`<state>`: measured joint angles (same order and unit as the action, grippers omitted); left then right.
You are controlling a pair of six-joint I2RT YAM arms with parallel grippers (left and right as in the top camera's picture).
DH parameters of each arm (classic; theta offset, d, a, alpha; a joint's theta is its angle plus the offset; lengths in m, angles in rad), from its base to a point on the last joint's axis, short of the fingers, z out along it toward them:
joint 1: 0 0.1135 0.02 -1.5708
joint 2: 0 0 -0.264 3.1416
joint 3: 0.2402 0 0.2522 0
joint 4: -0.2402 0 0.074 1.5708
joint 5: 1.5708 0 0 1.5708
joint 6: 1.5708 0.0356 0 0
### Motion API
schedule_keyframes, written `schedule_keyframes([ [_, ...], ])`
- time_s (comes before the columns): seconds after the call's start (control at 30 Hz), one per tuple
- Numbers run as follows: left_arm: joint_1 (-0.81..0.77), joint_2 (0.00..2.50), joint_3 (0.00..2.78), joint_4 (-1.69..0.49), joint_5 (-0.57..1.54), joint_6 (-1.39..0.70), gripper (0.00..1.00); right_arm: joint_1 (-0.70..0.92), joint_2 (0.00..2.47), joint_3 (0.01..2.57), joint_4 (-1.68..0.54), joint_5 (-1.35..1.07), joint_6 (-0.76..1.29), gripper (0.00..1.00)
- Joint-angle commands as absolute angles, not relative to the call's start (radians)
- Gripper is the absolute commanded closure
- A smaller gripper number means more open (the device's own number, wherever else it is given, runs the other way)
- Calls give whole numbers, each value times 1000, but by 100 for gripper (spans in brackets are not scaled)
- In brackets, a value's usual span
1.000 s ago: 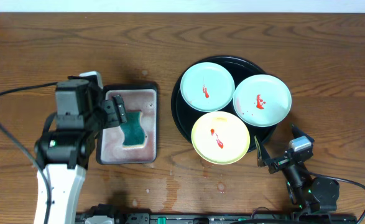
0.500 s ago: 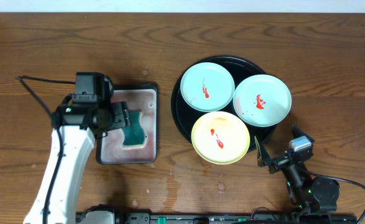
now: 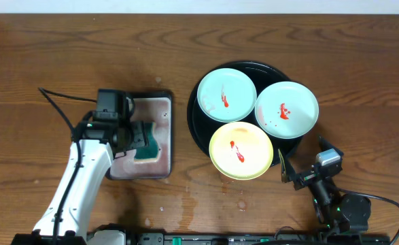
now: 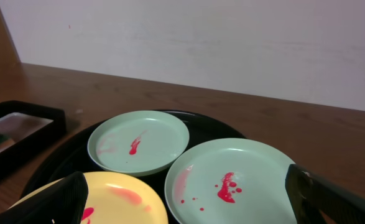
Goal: Clean dirty plates on tray and stack at the side
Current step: 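Lower the left gripper and grasp the green sponge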
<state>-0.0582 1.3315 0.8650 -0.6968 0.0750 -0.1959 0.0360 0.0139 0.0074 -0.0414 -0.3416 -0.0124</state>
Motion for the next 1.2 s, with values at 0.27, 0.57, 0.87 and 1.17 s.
schedule_keyframes([
  [0.27, -97, 1430, 806, -566, 62, -223, 45, 43, 13, 6, -45, -341, -23, 1],
  [0.57, -97, 1570, 806, -515, 62, -223, 53, 43, 13, 6, -45, -341, -23, 1],
  [0.87, -97, 1576, 806, -484, 59, -223, 56, 43, 13, 6, -45, -341, -24, 1],
  [1.17, -97, 1628, 806, -474, 59, -223, 62, 43, 13, 6, -45, -341, -24, 1],
])
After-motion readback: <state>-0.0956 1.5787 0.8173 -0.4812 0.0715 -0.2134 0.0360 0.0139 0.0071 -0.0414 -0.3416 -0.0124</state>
